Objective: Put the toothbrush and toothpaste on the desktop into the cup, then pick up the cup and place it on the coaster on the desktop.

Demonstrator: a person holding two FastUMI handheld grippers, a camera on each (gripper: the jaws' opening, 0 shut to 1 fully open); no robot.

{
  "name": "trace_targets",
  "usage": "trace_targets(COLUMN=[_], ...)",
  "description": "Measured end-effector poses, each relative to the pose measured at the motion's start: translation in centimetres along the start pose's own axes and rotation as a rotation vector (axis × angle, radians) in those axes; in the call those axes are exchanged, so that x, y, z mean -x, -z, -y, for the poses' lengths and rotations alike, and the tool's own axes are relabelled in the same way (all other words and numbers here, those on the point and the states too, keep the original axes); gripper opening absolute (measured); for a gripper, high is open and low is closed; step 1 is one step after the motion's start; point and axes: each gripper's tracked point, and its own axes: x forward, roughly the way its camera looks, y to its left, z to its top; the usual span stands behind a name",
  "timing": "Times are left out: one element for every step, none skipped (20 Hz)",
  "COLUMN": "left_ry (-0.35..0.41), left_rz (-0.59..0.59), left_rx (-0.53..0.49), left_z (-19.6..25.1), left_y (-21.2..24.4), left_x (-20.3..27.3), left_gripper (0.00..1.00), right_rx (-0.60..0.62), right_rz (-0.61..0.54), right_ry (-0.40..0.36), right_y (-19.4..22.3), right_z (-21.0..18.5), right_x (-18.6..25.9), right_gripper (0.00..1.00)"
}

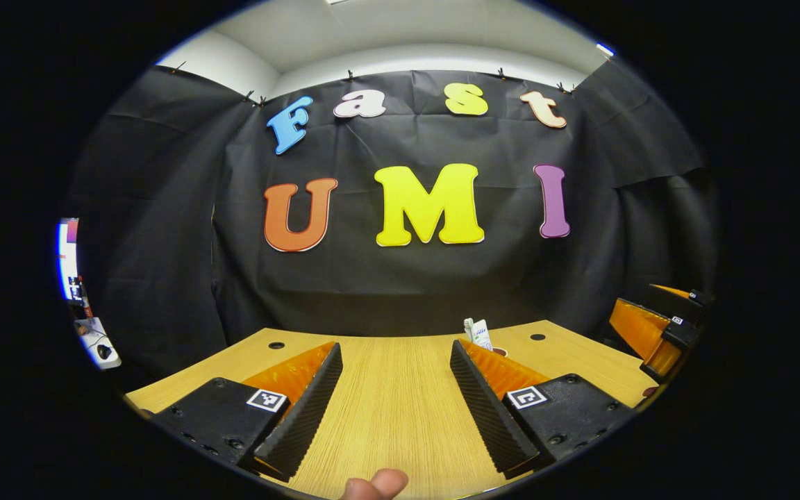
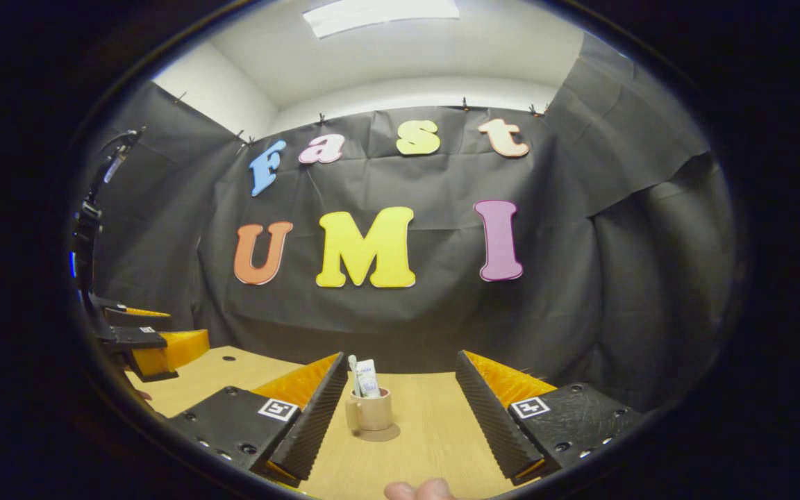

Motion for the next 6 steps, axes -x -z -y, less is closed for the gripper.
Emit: trace_targets(left_ry=[-0.001,0.000,-0.004,0.000,0.008,0.009], left_rz=[0.010,0.019,0.015,0.011,0.006,0.004], left_rx=[-0.001,-0.007,0.001,0.020,0.039,0.046], left_z=[-0.12,-0.16,-0.34,-0.31,-0.13,-0.29], left_y=[-0.15,-0.26,0.02,0.16,0.34,0.36], left_x=[-0.04,-0.20,-0.31,-0.23,-0.39,-0.35], left_gripper=[0.99,0.99,0.99,0.99,0.99,0.99], right_rx=[0.003,0.006,0.006,0.003,0.000,-0.001], right_rz=[0.004,0.008,0.013,0.019,0.025,0.028], right_ry=[0.001,0.005,0.009,0.014,0.018,0.018], right_y=[-0.17,-0.28,-0.48,-0.67,-0.89,-0.89], right_z=[-0.07,0.01,0.10,0.18,0.25,0.15], right_x=[0.06,0.07,0.07,0.02,0.04,0.01], right_gripper=[0.95,0.95,0.95,0.92,0.95,0.95])
